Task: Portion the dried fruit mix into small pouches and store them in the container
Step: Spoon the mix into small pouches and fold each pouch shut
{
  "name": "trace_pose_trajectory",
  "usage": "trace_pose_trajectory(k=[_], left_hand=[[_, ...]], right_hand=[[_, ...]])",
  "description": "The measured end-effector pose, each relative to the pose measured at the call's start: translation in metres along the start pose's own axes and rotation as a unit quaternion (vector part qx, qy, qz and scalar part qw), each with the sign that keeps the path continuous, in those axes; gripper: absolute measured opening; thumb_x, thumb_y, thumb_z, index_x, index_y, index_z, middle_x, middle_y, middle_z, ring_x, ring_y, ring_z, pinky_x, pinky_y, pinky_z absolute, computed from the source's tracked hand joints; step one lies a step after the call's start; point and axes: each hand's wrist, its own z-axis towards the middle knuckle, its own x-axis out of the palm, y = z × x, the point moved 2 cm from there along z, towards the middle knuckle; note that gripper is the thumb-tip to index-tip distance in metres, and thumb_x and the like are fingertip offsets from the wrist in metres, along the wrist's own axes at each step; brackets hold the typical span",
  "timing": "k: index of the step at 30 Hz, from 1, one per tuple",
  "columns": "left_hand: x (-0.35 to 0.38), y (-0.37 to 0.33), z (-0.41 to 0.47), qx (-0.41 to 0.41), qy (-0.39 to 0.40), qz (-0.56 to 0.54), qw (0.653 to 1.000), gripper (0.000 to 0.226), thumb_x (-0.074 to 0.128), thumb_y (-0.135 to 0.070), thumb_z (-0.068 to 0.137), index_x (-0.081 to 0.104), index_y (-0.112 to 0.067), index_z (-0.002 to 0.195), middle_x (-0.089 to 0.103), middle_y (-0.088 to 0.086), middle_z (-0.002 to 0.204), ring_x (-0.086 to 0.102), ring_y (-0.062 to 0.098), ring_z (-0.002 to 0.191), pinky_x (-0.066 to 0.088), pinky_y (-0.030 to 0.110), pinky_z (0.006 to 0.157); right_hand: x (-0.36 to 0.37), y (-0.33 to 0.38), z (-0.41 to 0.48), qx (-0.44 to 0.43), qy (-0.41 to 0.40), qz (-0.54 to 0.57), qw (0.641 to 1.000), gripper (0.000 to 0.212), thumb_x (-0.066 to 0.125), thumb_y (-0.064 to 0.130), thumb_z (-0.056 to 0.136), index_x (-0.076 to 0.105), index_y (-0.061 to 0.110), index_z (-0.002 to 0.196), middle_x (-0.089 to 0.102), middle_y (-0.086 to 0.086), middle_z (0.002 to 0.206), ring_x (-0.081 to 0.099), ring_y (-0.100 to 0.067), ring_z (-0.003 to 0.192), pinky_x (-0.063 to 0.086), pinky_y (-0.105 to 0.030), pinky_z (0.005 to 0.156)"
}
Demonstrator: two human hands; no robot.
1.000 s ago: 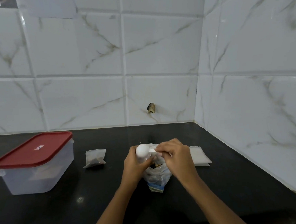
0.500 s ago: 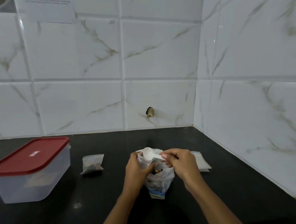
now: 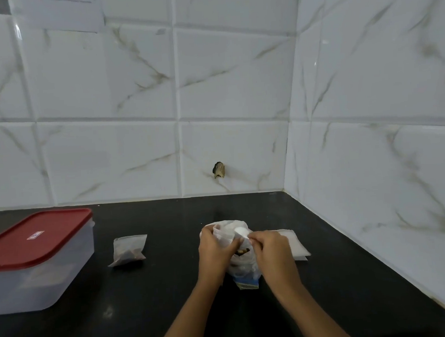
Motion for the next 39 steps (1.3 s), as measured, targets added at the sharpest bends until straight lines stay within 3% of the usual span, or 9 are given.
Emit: trace_pose_trajectory(k=[5, 9, 12, 18, 23, 25, 28, 34, 39], left_hand=[[-0.010, 0.002, -0.003, 0.032, 0.026, 0.006, 0.999, 0.053, 0.078, -0.021, 0.074, 0.040, -0.025, 0.111, 0.050, -0.015, 0.104, 0.052, -0.004, 0.091, 0.044, 0.005, 0.064], [-0.016, 0.007, 0.002, 0.036, 0.031, 0.011, 0.999, 0.055, 0.077, -0.022, 0.075, 0.039, -0.025, 0.115, 0.047, -0.016, 0.107, 0.049, -0.006, 0.092, 0.042, 0.007, 0.067], [-0.014, 0.010, 0.005, 0.040, 0.054, 0.029, 0.997, 0.061, 0.077, -0.024, 0.075, 0.041, -0.016, 0.123, 0.049, -0.007, 0.114, 0.052, 0.002, 0.100, 0.041, 0.009, 0.070], [-0.016, 0.009, 0.006, 0.044, 0.055, 0.026, 0.997, 0.058, 0.076, -0.023, 0.075, 0.040, -0.020, 0.119, 0.048, -0.013, 0.108, 0.051, -0.003, 0.094, 0.043, 0.002, 0.066], [-0.035, 0.013, 0.005, 0.046, -0.019, 0.006, 0.999, 0.074, 0.079, -0.020, 0.072, 0.033, -0.015, 0.131, 0.043, 0.001, 0.125, 0.048, 0.014, 0.115, 0.044, 0.021, 0.090], [-0.047, 0.013, 0.003, 0.034, -0.042, -0.003, 0.999, 0.078, 0.078, -0.017, 0.073, 0.030, -0.017, 0.135, 0.039, 0.003, 0.130, 0.047, 0.013, 0.115, 0.045, 0.025, 0.092], [-0.065, 0.013, 0.003, 0.038, -0.049, 0.021, 0.998, 0.083, 0.075, -0.008, 0.074, 0.025, -0.014, 0.140, 0.033, 0.006, 0.135, 0.041, 0.004, 0.107, 0.038, 0.010, 0.076], [-0.092, 0.028, 0.013, 0.062, -0.051, 0.043, 0.996, 0.079, 0.074, -0.015, 0.077, 0.024, -0.020, 0.138, 0.029, 0.001, 0.140, 0.031, 0.005, 0.123, 0.033, 0.020, 0.096], [-0.098, 0.029, 0.019, 0.064, -0.014, 0.021, 0.998, 0.078, 0.075, -0.018, 0.075, 0.030, -0.021, 0.138, 0.042, -0.006, 0.129, 0.042, 0.009, 0.122, 0.037, 0.020, 0.098]], right_hand=[[0.009, 0.008, 0.005, -0.042, 0.127, -0.157, 0.978, 0.027, 0.048, 0.030, 0.095, 0.061, 0.026, 0.118, 0.032, -0.001, 0.096, 0.044, -0.015, 0.086, 0.041, -0.022, 0.083], [0.003, 0.012, 0.002, -0.069, 0.137, -0.172, 0.973, 0.034, 0.036, 0.026, 0.099, 0.061, 0.026, 0.121, 0.047, -0.006, 0.095, 0.049, -0.020, 0.105, 0.039, -0.027, 0.090], [0.005, 0.012, 0.001, -0.061, 0.154, -0.172, 0.971, 0.036, 0.033, 0.026, 0.099, 0.062, 0.020, 0.119, 0.057, -0.011, 0.114, 0.050, -0.022, 0.110, 0.040, -0.029, 0.090], [0.005, 0.009, -0.001, -0.029, 0.142, -0.099, 0.984, 0.035, 0.038, 0.033, 0.098, 0.064, 0.020, 0.116, 0.061, -0.013, 0.111, 0.044, -0.023, 0.117, 0.040, -0.030, 0.090], [0.005, 0.031, -0.002, -0.120, -0.112, 0.080, 0.983, 0.023, 0.050, 0.025, 0.092, 0.068, 0.015, 0.102, 0.066, 0.007, 0.092, 0.054, -0.010, 0.091, 0.042, -0.013, 0.073], [0.019, 0.046, -0.003, -0.103, -0.053, 0.181, 0.977, 0.020, 0.059, 0.021, 0.090, 0.061, 0.019, 0.110, 0.059, 0.012, 0.093, 0.054, 0.000, 0.084, 0.041, -0.004, 0.071], [0.046, 0.063, -0.007, -0.057, 0.031, 0.266, 0.962, 0.029, 0.065, 0.014, 0.085, 0.049, 0.028, 0.105, 0.058, 0.015, 0.088, 0.057, 0.004, 0.082, 0.045, -0.004, 0.071], [0.080, 0.076, 0.012, -0.031, 0.013, 0.340, 0.940, 0.033, 0.064, 0.003, 0.083, 0.051, 0.032, 0.089, 0.061, 0.010, 0.083, 0.059, 0.004, 0.081, 0.048, -0.009, 0.072], [0.096, 0.068, 0.014, -0.018, -0.033, 0.386, 0.922, 0.037, 0.060, -0.001, 0.085, 0.049, 0.033, 0.096, 0.062, 0.005, 0.080, 0.060, -0.002, 0.081, 0.046, -0.008, 0.072]])
